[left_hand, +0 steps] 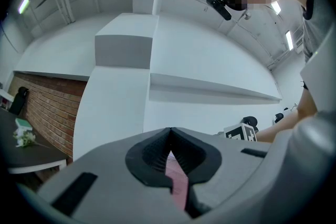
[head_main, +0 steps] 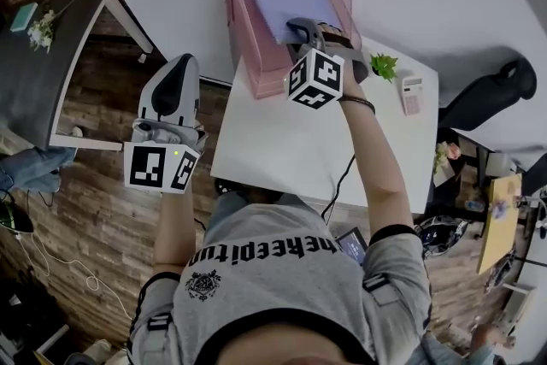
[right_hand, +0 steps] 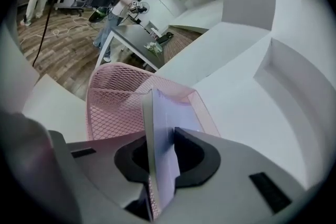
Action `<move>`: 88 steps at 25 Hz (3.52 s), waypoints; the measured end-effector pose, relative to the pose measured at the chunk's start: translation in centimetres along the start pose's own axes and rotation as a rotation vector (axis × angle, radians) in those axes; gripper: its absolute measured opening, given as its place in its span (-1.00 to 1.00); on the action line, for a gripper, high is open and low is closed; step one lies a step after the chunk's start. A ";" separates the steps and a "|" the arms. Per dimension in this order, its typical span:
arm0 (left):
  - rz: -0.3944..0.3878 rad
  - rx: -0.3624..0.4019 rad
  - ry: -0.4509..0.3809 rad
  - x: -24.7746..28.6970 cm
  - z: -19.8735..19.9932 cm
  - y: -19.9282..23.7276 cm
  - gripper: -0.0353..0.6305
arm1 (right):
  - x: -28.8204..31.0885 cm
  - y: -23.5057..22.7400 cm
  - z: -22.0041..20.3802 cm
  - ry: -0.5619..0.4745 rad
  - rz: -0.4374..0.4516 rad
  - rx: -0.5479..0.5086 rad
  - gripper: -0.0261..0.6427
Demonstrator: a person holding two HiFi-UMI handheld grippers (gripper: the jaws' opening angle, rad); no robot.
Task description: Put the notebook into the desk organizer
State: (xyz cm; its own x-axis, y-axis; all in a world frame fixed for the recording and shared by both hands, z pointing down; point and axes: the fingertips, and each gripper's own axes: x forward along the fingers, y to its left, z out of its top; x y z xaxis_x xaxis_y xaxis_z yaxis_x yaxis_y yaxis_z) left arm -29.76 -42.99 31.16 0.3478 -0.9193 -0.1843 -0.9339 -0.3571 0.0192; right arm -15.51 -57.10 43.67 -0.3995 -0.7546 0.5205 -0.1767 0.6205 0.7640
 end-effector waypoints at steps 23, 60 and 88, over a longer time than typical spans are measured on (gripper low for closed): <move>-0.098 -0.026 -0.006 1.3 0.0 0.8 -0.88 | -3.1 2.3 2.2 -0.094 0.451 0.389 -0.30; -0.234 -0.030 -0.060 1.5 2.7 -3.5 -0.88 | -14.7 -2.5 2.5 -0.405 -0.177 0.941 -0.92; -0.181 0.006 -0.088 1.0 4.6 -9.9 -0.88 | -27.3 -4.3 -1.3 -0.552 -0.451 0.966 -0.91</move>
State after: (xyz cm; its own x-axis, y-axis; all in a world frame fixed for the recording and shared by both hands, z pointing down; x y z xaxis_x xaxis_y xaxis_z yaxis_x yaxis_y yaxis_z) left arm -20.51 -39.64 26.29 0.5013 -0.8224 -0.2691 -0.8575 -0.5137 -0.0277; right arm -2.63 -39.48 26.66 -0.4180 -0.8984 -0.1346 -0.9073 0.4055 0.1113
